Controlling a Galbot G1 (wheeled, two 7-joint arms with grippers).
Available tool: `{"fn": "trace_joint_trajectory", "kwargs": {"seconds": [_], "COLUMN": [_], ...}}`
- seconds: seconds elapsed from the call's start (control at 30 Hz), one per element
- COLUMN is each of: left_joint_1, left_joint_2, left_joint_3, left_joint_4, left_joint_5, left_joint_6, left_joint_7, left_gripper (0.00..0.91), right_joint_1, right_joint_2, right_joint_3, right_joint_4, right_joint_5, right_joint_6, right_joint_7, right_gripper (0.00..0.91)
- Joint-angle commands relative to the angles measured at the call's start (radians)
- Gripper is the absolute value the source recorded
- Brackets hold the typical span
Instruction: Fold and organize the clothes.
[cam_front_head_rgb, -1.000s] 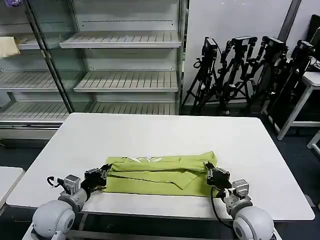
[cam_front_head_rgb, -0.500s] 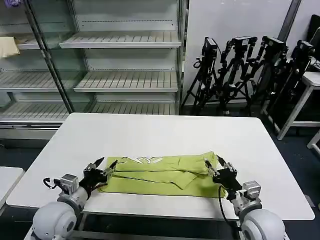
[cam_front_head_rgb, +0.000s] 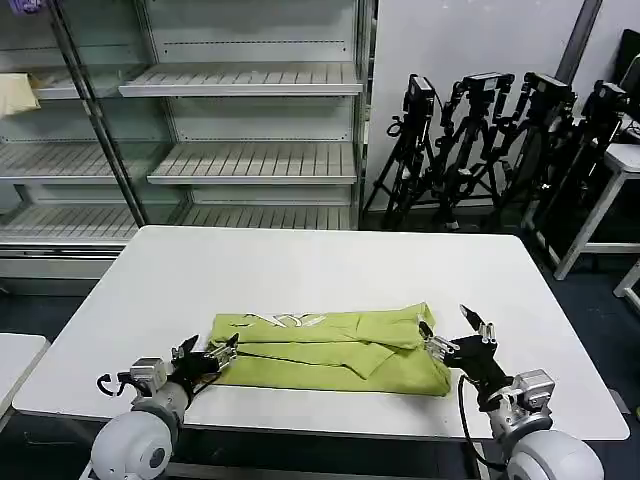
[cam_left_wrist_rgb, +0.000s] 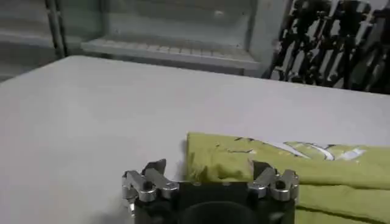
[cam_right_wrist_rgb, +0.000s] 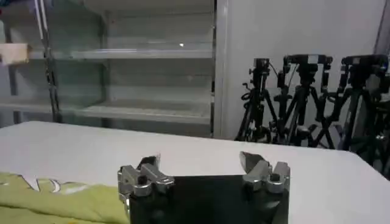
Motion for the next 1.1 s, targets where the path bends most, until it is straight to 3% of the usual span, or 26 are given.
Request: {"fn": "trace_joint_trajectory", "kwargs": {"seconds": [0.03,0.07,0.13,0.87,1.1], "left_joint_1": [-0.002,-0.002,-0.004,-0.013,0.040], "left_joint_2": [-0.017,-0.019,-0.020,-0.014,0.081], "left_joint_3": [0.019,0.021,0.025,0.043,-0.130], "left_joint_4": [0.035,0.037,0.038,0.026,0.008], "left_joint_5": [-0.038,-0.038,-0.034,0.057,0.230], "left_joint_6": [0.002,0.001,0.001,0.000,0.001], "left_joint_7": [-0.073,-0.073,-0.071,-0.014,0.105], "left_gripper": [0.292,0.071,0.020,0.000,0.000], "right_joint_1": [-0.023,-0.023,-0.021,-0.017,-0.014], "right_joint_2": [-0.004,-0.005,-0.005,0.005,-0.002], "right_joint_3": [0.024,0.024,0.022,0.000,0.006], "right_joint_4": [0.023,0.022,0.020,0.009,0.000], "right_joint_5": [0.002,0.002,0.002,-0.003,-0.003], "right_joint_6": [0.004,0.005,0.005,0.001,0.002], "right_joint_7": [-0.004,-0.004,-0.004,-0.004,-0.009], "right_gripper": [0.907,0.907,0.907,0.907,0.907]}}
